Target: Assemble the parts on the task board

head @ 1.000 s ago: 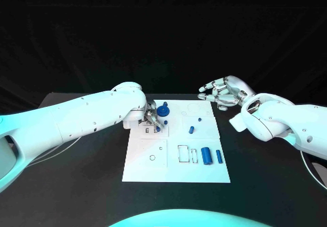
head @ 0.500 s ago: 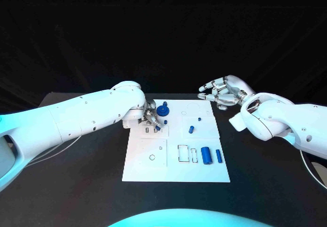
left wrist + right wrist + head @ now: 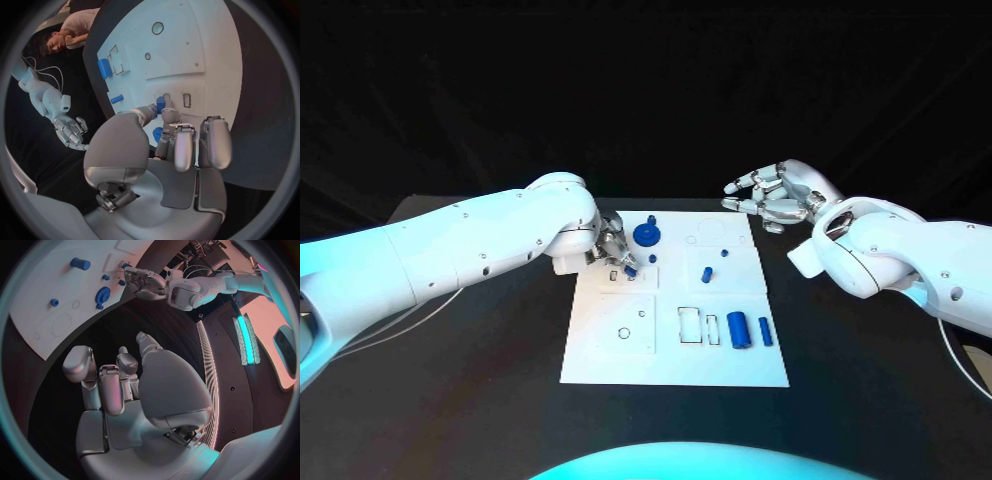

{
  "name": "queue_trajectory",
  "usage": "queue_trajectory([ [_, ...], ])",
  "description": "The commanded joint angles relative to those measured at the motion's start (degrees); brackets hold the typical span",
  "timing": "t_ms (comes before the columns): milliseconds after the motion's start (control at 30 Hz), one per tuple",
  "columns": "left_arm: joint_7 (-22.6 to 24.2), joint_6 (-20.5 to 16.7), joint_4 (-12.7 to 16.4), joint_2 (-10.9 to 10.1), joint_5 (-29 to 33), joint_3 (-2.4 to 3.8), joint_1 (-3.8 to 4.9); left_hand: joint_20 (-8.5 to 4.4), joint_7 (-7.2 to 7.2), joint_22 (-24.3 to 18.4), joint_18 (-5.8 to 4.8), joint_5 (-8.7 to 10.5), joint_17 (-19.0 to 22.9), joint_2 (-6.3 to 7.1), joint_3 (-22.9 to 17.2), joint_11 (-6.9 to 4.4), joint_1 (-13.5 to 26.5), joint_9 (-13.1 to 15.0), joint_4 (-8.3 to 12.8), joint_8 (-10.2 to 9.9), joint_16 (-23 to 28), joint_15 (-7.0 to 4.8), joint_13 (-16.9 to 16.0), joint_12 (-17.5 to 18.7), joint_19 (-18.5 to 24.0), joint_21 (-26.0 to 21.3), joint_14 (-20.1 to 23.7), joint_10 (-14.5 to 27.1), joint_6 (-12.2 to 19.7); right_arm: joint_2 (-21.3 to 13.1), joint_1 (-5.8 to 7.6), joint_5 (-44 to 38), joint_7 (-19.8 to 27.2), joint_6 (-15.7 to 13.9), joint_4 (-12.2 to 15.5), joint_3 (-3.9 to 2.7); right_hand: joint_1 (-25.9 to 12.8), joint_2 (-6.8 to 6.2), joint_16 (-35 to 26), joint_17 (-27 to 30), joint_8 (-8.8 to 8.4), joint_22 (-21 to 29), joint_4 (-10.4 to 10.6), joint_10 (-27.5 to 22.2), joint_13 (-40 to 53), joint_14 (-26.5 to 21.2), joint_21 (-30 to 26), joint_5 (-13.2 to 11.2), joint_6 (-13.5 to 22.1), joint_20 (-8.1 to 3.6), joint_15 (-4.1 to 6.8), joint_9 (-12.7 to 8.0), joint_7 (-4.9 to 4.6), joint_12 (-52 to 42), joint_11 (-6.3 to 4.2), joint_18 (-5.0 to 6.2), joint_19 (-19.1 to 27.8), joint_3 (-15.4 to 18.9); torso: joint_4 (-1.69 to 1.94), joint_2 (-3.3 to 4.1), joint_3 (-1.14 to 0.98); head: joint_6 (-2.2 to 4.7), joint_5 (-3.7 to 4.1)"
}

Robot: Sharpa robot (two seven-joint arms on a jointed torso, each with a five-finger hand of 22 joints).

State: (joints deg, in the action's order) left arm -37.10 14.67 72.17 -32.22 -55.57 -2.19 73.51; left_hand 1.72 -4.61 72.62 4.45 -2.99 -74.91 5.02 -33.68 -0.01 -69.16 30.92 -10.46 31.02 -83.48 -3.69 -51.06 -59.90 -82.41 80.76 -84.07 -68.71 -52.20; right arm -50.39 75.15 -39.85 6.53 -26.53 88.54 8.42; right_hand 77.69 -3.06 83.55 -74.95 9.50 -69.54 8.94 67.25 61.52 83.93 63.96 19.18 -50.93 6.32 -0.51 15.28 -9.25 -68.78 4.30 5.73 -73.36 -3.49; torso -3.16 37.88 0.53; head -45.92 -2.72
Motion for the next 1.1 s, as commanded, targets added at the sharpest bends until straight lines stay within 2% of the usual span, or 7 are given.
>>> queue_trajectory([
  [33,-0.79,-4.35,1.05,-0.65,5.4,0.07,0.11,0.17,0.32,0.19,-0.9,-1.91,-9.82,0.46,-11.36,-0.07,1.38,0.53,10.56,0.69,0.37,0.04,-0.44,-0.65,-0.06,0.34,-3.87,-0.79,-0.16,0.11,-0.05,-0.58,0.09,0.31,-0.18,-0.02,-0.13,0.32,-0.36,-3.58,0.22,0.07,-0.05,-0.19,-0.01,2.92,-0.22,0.32,0.18,0.09,0.28,-0.04,-0.06,0.14,0.15,0.53,0.35,0.32,0.18,-0.02,-0.15,-0.04,-0.05],
  [133,-1.22,-6.65,1.94,-1.32,7.06,0.07,0.15,0.02,0.58,0.51,-0.95,-4.94,-9.91,1.33,-12.6,-0.35,2.97,1.13,11.47,1.41,0.37,-0.16,-1.15,-1.27,-0.22,0.52,-3.9,-1.54,-0.59,0.11,-0.05,-0.58,0.05,0.31,-0.27,-0.02,-0.16,0.32,-0.39,-3.53,0.22,0.03,-0.04,-0.19,-0.02,2.91,-0.19,0.32,0.18,0.09,0.28,-0.06,-0.07,0.14,0.16,0.52,0.32,0.33,0.29,-0.05,-0.18,-0.18,0.0],
  [300,-1.61,-10.32,2.91,-1.89,9.05,0.02,0.12,-0.15,0.76,0.41,-0.93,-6.21,-9.94,1.82,-13.56,-0.51,4.1,1.58,12.21,1.89,0.42,-0.32,0.42,0.02,-0.18,0.46,-3.91,-1.07,-0.71,0.08,-0.05,-0.58,0.02,0.34,-0.4,-0.01,-0.21,0.3,-0.4,-3.52,0.22,0.05,-0.01,-0.25,-0.09,2.91,-0.22,0.32,0.18,0.09,0.28,-0.07,-0.07,0.2,0.16,0.52,0.33,0.36,0.25,-0.02,-0.12,-0.3,-0.09],
  [433,-1.47,-13.07,3.66,-2.13,6.93,-0.1,-0.07,-0.2,0.83,0.39,-0.92,-6.51,-9.97,2.0,-13.83,-0.58,4.4,1.75,12.51,2.11,0.41,-0.38,0.42,0.01,-0.17,0.44,-3.93,-1.27,-0.78,0.06,-0.05,-0.57,0.02,0.35,-0.49,-0.01,-0.21,0.3,-0.4,-3.52,0.22,0.05,-0.01,-0.25,-0.1,2.9,-0.23,0.32,0.18,0.09,0.28,-0.07,-0.07,0.2,0.16,0.53,0.33,0.37,0.29,-0.04,-0.05,-0.51,-0.23],
  [567,-1.12,-14.85,4.34,-2.32,4.15,-0.19,-0.51,-0.23,0.87,0.48,-0.94,-6.58,-9.99,2.1,-13.93,-0.61,4.5,1.83,12.64,2.21,0.4,-0.41,0.56,0.11,-0.21,0.49,-3.93,-1.3,-0.82,-0.01,-0.05,-0.57,0.02,0.32,-0.52,-0.01,-0.21,0.3,-0.4,-3.52,0.22,0.05,-0.01,-0.25,-0.1,2.9,-0.23,0.32,0.18,0.09,0.28,-0.07,-0.07,0.2,0.16,0.53,0.33,0.37,0.31,-0.03,-0.14,-0.66,-0.31],
  [833,-0.14,-18.85,6.32,-2.59,-3.83,-0.38,-2.18,-0.33,1.02,1.22,-1.08,-6.63,-10.04,2.33,-14.39,-0.77,4.74,2.07,13.02,2.58,0.38,-0.53,0.26,-0.2,-0.58,0.88,-3.95,-1.94,-1.03,-0.04,-0.06,-0.55,0.13,0.27,-0.6,-0.01,-0.34,0.29,-0.41,-3.52,0.23,0.04,0.07,-0.24,-0.09,2.91,-0.23,0.32,0.18,0.09,0.28,-0.1,-0.08,0.19,0.17,0.52,0.32,0.43,0.14,0.02,-0.1,-0.87,-0.55],
  [1100,-0.06,-20.9,7.55,-2.92,-6.52,-0.66,-3.04,-0.51,1.17,2.77,-1.39,-6.57,-10.07,2.6,-14.74,-0.9,5.04,2.28,13.17,2.93,0.38,-0.65,-0.17,-0.64,-1.31,1.72,-3.97,-2.64,-1.22,-0.07,-0.07,-0.54,0.16,0.26,-0.58,-0.01,-0.34,0.29,-0.41,-3.52,0.23,0.04,0.07,-0.24,-0.09,2.91,-0.23,0.32,0.18,0.09,0.28,-0.1,-0.08,0.19,0.17,0.52,0.32,0.43,0.17,0.02,-0.12,-1.04,-0.68],
])
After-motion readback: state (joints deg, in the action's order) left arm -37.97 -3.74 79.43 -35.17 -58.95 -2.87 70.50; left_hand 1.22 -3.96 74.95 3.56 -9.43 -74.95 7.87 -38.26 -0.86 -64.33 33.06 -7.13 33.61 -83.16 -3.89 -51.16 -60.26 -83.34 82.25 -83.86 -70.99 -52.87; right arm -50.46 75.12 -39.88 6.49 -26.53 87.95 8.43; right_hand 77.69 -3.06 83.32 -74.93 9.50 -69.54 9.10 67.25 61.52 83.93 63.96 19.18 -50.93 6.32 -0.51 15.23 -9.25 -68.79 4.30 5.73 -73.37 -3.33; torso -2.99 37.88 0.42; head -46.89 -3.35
